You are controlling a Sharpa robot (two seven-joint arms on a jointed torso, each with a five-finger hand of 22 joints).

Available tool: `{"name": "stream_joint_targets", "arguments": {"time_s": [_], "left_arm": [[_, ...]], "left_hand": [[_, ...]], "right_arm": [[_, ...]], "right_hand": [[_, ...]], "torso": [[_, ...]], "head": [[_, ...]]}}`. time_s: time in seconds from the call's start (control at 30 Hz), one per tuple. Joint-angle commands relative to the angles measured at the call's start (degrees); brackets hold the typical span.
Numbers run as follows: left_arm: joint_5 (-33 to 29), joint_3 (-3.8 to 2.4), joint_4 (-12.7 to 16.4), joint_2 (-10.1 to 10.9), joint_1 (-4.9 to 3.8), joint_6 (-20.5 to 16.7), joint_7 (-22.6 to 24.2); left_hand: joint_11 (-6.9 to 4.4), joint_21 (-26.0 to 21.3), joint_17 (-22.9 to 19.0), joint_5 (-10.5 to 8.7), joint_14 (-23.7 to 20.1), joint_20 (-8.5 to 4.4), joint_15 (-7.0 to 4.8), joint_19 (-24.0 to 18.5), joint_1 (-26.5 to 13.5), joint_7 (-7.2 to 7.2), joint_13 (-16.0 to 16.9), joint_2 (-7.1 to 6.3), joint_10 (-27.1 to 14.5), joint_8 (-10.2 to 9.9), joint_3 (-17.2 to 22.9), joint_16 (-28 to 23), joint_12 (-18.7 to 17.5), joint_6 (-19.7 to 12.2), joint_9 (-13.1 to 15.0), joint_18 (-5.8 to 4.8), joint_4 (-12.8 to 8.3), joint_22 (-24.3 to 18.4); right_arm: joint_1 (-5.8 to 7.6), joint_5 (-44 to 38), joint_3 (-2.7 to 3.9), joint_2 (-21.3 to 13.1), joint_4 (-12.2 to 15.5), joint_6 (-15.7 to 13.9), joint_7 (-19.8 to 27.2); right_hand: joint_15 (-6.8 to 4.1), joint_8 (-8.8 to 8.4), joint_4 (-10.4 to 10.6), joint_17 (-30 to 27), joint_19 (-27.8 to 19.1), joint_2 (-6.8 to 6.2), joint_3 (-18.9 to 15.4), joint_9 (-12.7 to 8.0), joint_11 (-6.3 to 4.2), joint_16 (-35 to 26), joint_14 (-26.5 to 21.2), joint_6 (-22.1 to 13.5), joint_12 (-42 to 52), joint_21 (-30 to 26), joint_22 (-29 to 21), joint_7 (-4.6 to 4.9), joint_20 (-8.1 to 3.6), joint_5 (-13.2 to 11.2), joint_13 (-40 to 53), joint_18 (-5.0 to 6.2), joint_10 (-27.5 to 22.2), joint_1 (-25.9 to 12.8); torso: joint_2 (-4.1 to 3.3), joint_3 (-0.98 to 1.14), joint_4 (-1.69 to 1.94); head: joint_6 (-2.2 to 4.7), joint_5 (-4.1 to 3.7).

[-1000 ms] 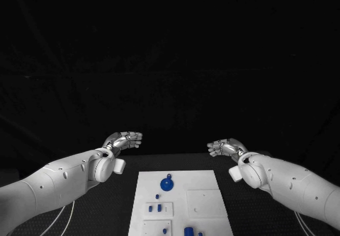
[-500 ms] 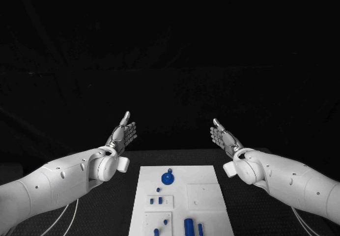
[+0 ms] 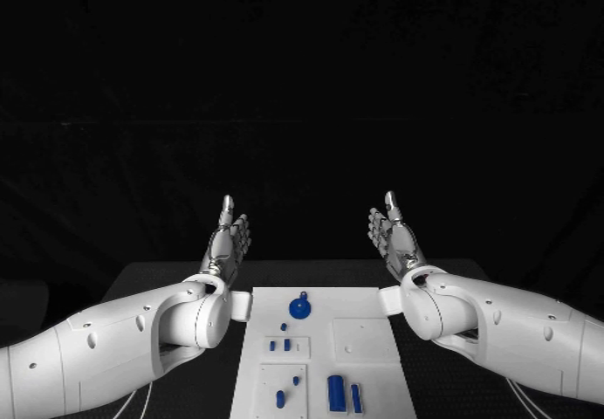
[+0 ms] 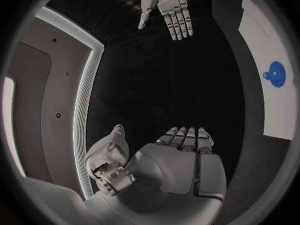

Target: Assemble the parts on the task board

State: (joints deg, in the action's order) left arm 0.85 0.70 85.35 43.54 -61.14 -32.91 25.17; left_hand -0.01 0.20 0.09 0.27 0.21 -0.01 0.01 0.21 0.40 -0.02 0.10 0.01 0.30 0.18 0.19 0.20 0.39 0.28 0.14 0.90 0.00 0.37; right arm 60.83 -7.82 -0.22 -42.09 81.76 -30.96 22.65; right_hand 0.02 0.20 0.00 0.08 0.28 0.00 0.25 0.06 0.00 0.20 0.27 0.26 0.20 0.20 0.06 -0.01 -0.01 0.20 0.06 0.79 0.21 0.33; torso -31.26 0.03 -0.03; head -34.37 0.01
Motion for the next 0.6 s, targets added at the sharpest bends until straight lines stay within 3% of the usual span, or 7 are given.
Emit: {"name": "stream_joint_targets", "arguments": {"time_s": [0.03,0.27,0.6], "left_arm": [[-0.76,-0.43,2.89,0.7,0.59,-9.63,4.18],[-0.85,-0.7,4.6,1.15,0.98,-11.21,4.62],[-0.85,-0.7,4.6,1.15,0.98,-11.21,4.62]], "left_hand": [[0.01,-0.2,-0.09,-0.27,-0.21,0.01,-0.01,-0.21,-0.4,0.02,-0.1,-0.01,-0.3,-0.18,-0.19,-0.2,-0.39,-0.28,-0.14,-0.9,0.0,-0.37],[0.01,-0.2,-0.09,-0.27,-0.21,0.01,-0.01,-0.21,-0.4,0.02,-0.1,-0.01,-0.3,-0.18,-0.19,-0.2,-0.39,-0.28,-0.14,-0.9,0.0,-0.37],[0.01,-0.2,-0.09,-0.27,-0.21,0.01,-0.01,-0.21,-0.4,0.02,-0.1,-0.01,-0.3,-0.18,-0.19,-0.2,-0.39,-0.28,-0.14,-0.9,0.0,-0.37]], "right_arm": [[-0.33,5.91,0.13,-1.22,3.98,-9.83,5.66],[-0.66,7.79,0.22,-2.58,8.13,-13.11,7.12],[-0.67,7.82,0.22,-2.6,8.19,-13.16,7.14]], "right_hand": [[-0.02,-0.2,0.0,-0.08,-0.28,0.0,-0.25,-0.06,0.0,-0.2,-0.27,-0.26,-0.2,-0.2,-0.06,0.01,0.01,-0.2,-0.06,-0.79,-0.21,-0.33],[-0.02,-0.2,0.0,-0.08,-0.28,0.0,-0.25,-0.06,0.0,-0.2,-0.27,-0.26,-0.2,-0.2,-0.06,0.01,0.01,-0.2,-0.06,-0.79,-0.21,-0.33],[-0.02,-0.2,0.0,-0.08,-0.28,0.0,-0.25,-0.06,0.0,-0.2,-0.27,-0.26,-0.2,-0.2,-0.06,0.01,0.01,-0.2,-0.06,-0.79,-0.21,-0.33]], "torso": [[0.08,-0.03,0.03],[0.08,-0.03,0.03],[0.08,-0.03,0.03]], "head": [[-0.01,-0.01],[-0.01,-0.01],[-0.01,-0.01]]}}
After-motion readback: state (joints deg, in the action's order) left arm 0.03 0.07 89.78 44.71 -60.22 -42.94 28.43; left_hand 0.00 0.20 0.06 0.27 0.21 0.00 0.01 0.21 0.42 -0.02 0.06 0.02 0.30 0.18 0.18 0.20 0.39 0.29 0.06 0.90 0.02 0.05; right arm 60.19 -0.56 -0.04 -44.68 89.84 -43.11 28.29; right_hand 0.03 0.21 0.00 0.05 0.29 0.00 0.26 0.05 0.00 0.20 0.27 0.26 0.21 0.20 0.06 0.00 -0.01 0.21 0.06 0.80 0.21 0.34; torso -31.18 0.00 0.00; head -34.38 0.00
